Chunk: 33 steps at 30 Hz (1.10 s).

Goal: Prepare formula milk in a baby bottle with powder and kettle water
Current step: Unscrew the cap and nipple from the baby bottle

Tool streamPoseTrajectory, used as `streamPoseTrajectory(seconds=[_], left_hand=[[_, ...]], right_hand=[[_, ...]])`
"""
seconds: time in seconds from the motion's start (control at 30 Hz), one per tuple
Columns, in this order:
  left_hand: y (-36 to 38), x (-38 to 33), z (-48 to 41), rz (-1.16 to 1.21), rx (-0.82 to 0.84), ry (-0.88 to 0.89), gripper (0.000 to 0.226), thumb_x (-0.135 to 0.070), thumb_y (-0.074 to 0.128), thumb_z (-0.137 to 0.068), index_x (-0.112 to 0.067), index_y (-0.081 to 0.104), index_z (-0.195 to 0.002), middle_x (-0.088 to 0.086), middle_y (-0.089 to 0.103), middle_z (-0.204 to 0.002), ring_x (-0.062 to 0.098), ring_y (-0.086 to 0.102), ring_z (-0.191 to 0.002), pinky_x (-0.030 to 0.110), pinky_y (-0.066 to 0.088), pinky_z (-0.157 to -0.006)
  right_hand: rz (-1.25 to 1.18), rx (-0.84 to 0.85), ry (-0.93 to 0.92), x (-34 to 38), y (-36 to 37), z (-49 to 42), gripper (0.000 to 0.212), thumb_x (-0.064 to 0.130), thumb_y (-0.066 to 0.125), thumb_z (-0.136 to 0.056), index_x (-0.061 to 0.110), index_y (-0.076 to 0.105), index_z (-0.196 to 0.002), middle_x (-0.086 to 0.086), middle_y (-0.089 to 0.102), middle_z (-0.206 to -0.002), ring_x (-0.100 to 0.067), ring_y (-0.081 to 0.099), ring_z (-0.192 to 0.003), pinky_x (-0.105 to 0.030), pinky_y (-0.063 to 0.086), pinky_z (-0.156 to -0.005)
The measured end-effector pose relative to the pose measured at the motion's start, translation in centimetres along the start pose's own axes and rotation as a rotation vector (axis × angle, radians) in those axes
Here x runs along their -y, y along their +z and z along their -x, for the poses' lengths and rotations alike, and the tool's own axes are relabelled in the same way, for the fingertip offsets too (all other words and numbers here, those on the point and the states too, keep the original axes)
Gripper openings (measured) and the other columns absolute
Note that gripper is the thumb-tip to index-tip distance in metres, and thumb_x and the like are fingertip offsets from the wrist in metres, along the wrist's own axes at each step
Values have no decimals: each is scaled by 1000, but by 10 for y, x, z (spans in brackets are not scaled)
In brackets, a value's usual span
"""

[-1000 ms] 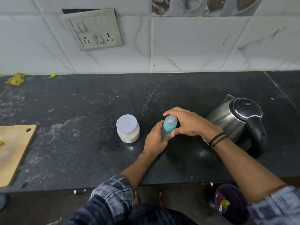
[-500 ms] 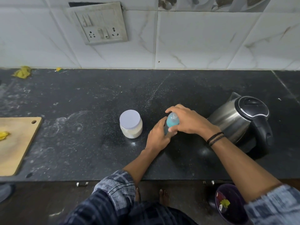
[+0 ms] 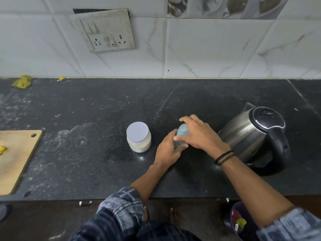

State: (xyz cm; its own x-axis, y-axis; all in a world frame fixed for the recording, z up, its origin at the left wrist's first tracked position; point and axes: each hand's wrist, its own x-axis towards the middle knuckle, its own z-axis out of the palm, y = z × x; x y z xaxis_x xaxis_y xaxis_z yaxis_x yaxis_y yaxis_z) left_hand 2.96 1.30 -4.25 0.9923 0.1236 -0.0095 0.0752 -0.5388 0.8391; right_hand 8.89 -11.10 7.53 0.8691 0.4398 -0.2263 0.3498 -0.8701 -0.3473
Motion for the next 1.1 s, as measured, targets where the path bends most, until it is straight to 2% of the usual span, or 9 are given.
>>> streamPoseTrajectory(seconds=[0.13, 0.23, 0.4, 0.5, 0.6, 0.77, 0.9, 0.97, 1.1], left_hand=[[0, 1, -1, -16, -3, 9, 68, -33, 78, -91, -22, 46, -149, -5, 60, -142, 14, 58, -124, 43, 53, -102], [0, 3, -1, -13, -9, 11, 67, -35, 78, -91, -23, 46, -149, -5, 61, -139, 14, 59, -121, 42, 54, -100], [3, 5, 0, 1, -30, 19, 64, -34, 78, -91, -24, 49, -146, -7, 62, -138, 12, 60, -121, 39, 54, -98], [3, 5, 0, -2, -28, 22, 64, -34, 79, -91, -24, 49, -146, -6, 62, -139, 12, 59, -122, 35, 52, -99], [3, 5, 0, 11, -26, 20, 65, -34, 78, -91, -26, 47, -148, -7, 61, -140, 11, 58, -124, 33, 50, -102], [5, 6, 0, 10, -47, 12, 59, -35, 78, -91, -27, 50, -142, -10, 62, -136, 5, 56, -118, 35, 52, -99], [5, 8, 0, 19, -27, 31, 65, -35, 78, -91, -26, 48, -147, -7, 61, -141, 9, 57, -124, 36, 52, -103], [5, 8, -1, 24, -31, 29, 67, -36, 78, -91, -26, 47, -148, -7, 60, -142, 11, 57, -126, 37, 51, -104], [8, 10, -1, 30, -44, 24, 63, -37, 78, -91, -26, 49, -145, -9, 60, -141, 8, 56, -126, 35, 50, -104]], right_hand=[[66, -61, 9, 8, 7, 3, 51, 31, 76, -94, 18, 55, -138, -5, 57, -131, -24, 61, -116, -36, 51, -90], [4, -1, -1, 8, 1, 1, 55, 22, 78, -91, 22, 54, -141, -2, 55, -138, -23, 58, -123, -36, 49, -95], [-25, -67, 25, 7, -3, 6, 66, 48, 74, -92, 24, 48, -148, -2, 46, -143, -25, 58, -123, -38, 51, -92], [-35, -140, 33, 10, 0, 9, 44, 33, 70, -98, 19, 57, -138, -3, 55, -132, -22, 62, -117, -30, 48, -85], [-107, -89, 34, 10, -4, 7, 48, 19, 73, -95, 22, 58, -140, -1, 55, -138, -23, 59, -124, -32, 51, -91], [-130, -105, 45, 4, -9, 9, 71, 51, 77, -88, 28, 49, -148, -1, 49, -144, -24, 56, -127, -38, 49, -95], [-65, -175, 29, 6, 0, 12, 48, 31, 76, -94, 19, 59, -137, -2, 57, -131, -21, 62, -117, -32, 51, -89], [-94, -146, 13, 3, -1, 11, 51, 23, 78, -91, 21, 59, -139, 0, 57, -133, -21, 60, -121, -32, 50, -91], [-134, -132, -5, -4, -7, 11, 70, 45, 78, -88, 31, 48, -150, 4, 49, -143, -21, 58, -123, -37, 49, -92]])
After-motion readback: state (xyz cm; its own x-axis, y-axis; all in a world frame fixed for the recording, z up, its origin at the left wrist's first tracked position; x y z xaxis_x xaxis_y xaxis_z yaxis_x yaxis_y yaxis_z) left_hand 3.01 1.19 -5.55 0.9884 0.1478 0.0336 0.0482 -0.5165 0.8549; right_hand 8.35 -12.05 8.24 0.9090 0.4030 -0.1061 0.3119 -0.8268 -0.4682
